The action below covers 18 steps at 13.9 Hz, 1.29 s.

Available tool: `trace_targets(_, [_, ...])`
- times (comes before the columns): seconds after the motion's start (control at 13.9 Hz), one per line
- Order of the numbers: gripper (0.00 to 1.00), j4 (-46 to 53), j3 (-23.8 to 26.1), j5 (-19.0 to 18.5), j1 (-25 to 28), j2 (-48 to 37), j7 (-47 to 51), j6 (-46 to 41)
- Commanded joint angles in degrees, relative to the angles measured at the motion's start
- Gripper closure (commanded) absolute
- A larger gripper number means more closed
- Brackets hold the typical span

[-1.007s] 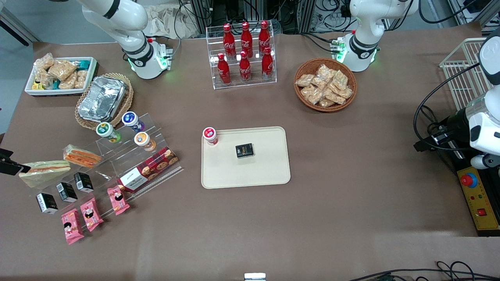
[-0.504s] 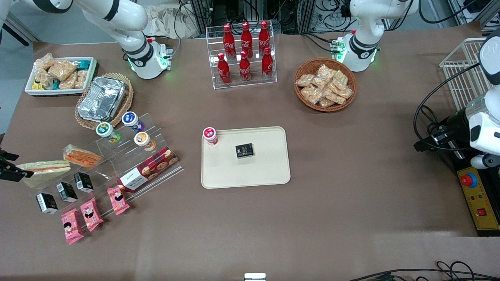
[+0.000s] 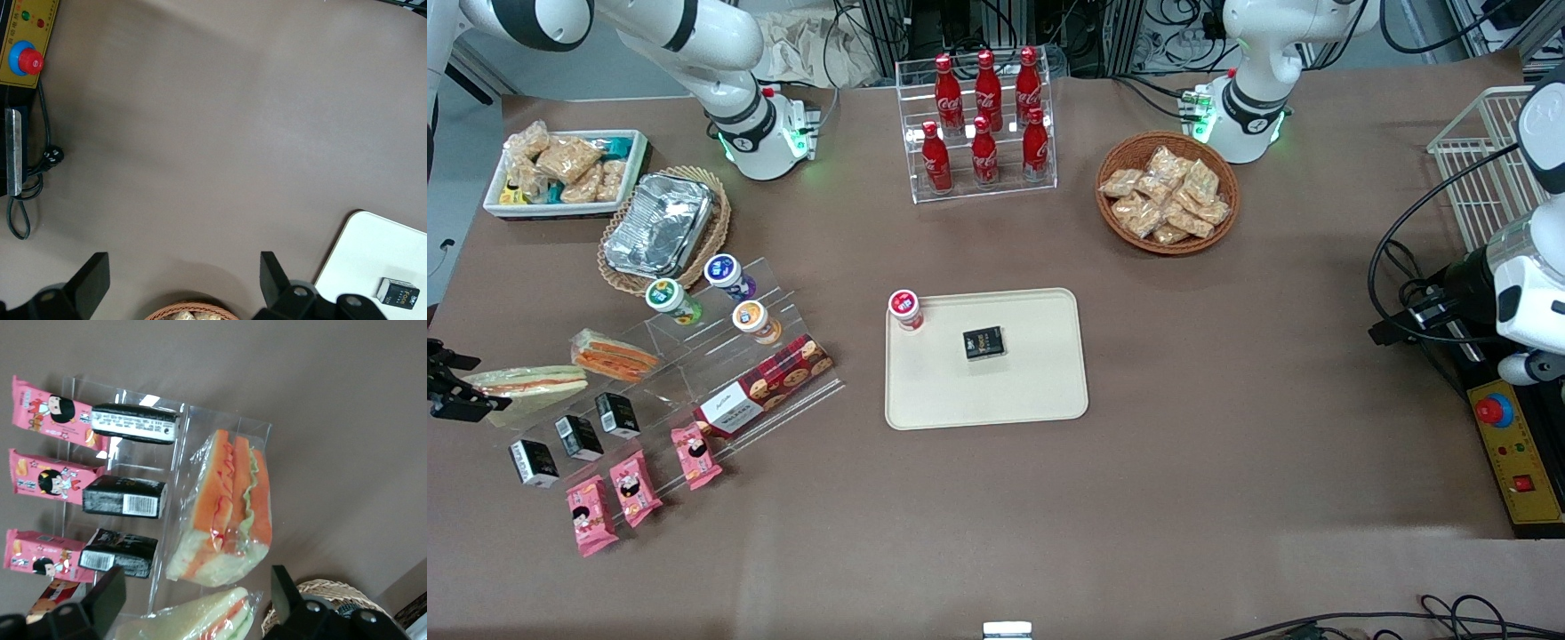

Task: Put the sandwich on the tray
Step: 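Lower the right gripper onto the wrapped triangle sandwich and close it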

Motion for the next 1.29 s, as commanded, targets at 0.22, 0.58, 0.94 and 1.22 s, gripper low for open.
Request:
trace_targets(0.22, [0.07, -0.1, 0.4, -0.8, -0.9, 1.1, 1.0, 2.1])
trace_targets(0.58, [0.43, -0.2, 0.5, -0.3, -1.8, 1.2, 0.7, 2.1])
trace_targets(0.94, [0.86, -0.1, 0.5, -0.3, -1.8, 1.2, -0.2, 2.3])
trace_targets(1.22, [0.98, 1.0, 0.8, 1.8, -3.1, 0.6, -3.4, 2.2])
